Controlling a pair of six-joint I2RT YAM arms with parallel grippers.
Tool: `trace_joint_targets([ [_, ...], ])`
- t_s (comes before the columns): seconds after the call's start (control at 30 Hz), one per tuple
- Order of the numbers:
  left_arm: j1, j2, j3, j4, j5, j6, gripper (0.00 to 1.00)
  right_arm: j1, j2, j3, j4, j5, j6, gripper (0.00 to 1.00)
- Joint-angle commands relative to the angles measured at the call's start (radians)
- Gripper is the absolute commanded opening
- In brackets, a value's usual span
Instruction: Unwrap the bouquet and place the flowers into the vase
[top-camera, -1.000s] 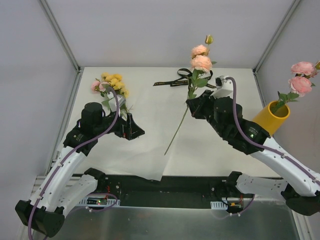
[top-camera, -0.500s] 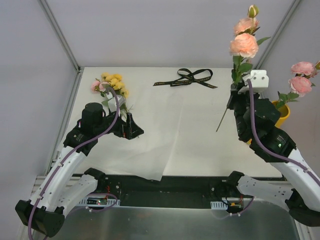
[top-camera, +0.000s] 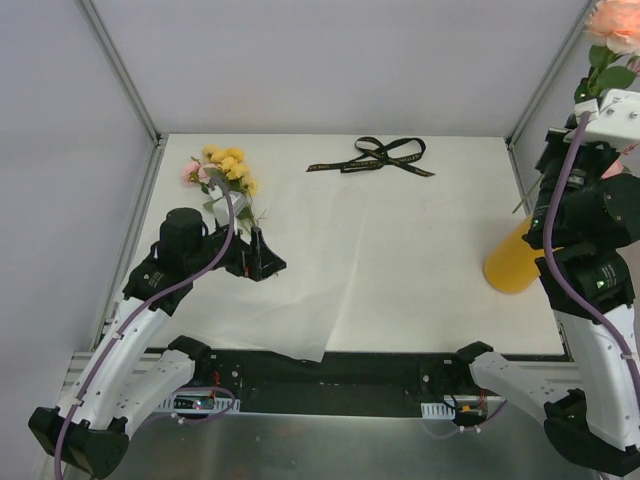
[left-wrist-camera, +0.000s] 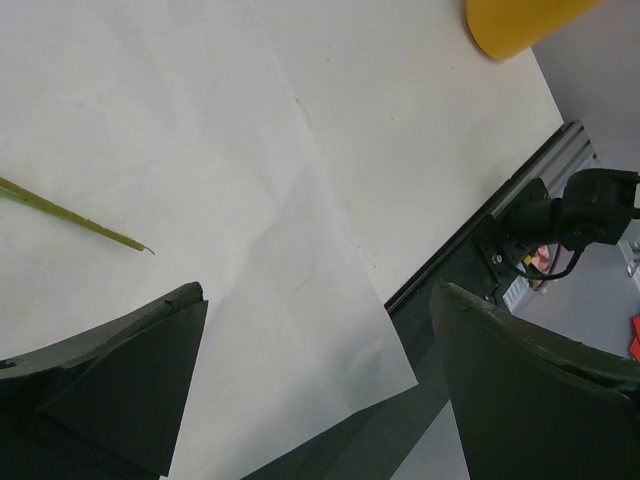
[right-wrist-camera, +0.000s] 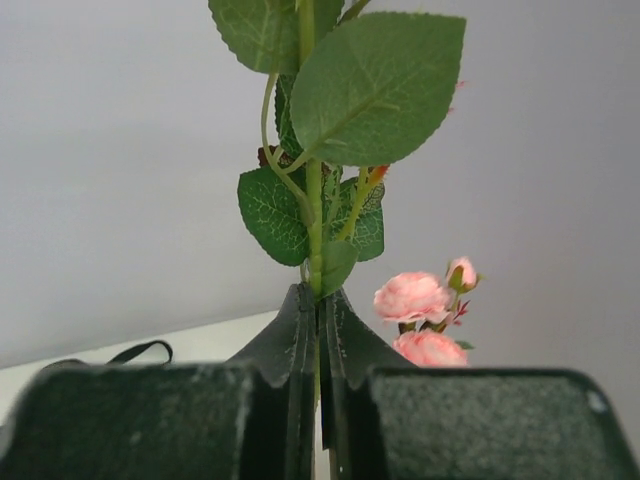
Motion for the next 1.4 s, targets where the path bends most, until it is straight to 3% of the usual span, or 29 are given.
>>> trace_joint_targets([
  [0.0, -0.004, -0.017, 0.010, -0.025, -0.033, 0.005, 0.99, -0.071, 0.054, 0.097, 0.063, -0.072, -0.059, 0.00],
  [0.4, -0.004, -0.012, 0.022, -0.055, -0.097, 0.015, 0.99, -0.329, 0.073, 0.032, 0.063, -0.178, -0.012, 0.00],
  [0.83, -0.004, -0.003, 0.025, -0.058, -0.094, 0.009, 0.99, -0.579, 0.011, -0.200, 0.105, -0.382, 0.115, 0.00],
  [1.37, -0.004, 0.014, 0.025, -0.060, -0.129, 0.008, 0.99, -0.596, -0.180, -0.519, 0.090, -0.367, 0.307, 0.03],
])
